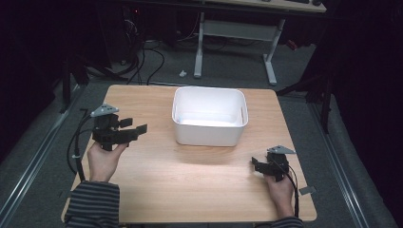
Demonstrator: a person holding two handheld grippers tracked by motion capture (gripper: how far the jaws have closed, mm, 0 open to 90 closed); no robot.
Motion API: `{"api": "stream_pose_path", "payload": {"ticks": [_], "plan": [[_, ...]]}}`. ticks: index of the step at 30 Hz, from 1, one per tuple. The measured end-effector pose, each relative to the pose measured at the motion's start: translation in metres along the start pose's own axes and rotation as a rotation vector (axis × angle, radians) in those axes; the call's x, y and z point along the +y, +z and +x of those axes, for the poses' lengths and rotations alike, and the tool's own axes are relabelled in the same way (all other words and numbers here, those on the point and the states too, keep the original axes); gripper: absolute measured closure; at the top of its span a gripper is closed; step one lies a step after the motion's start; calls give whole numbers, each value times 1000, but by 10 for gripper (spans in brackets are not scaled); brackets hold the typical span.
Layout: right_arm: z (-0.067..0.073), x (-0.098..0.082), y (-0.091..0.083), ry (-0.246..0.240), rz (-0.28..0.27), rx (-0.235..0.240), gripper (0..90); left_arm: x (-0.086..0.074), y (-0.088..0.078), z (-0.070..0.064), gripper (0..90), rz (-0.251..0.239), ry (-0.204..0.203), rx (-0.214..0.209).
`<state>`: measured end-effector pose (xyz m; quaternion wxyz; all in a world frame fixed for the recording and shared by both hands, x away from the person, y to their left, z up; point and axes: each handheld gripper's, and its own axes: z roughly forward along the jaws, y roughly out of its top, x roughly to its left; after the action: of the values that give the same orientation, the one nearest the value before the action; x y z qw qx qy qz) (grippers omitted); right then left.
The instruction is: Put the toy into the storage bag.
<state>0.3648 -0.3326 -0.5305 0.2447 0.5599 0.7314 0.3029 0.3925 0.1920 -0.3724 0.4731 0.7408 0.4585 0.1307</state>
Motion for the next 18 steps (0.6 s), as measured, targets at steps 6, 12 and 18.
{"api": "stream_pose_path", "payload": {"ticks": [6, 12, 18], "plan": [[0, 0, 0, 0, 0, -1, 263, -24, -4, 11, 323, -5, -32, 26], [0, 0, 0, 1, 0, 0, 263, -41, -5, 17, 343, 9, -105, 28], [0, 0, 0, -6, -1, 3, 263, -58, 0, 17, 323, 8, -111, 49]]}}
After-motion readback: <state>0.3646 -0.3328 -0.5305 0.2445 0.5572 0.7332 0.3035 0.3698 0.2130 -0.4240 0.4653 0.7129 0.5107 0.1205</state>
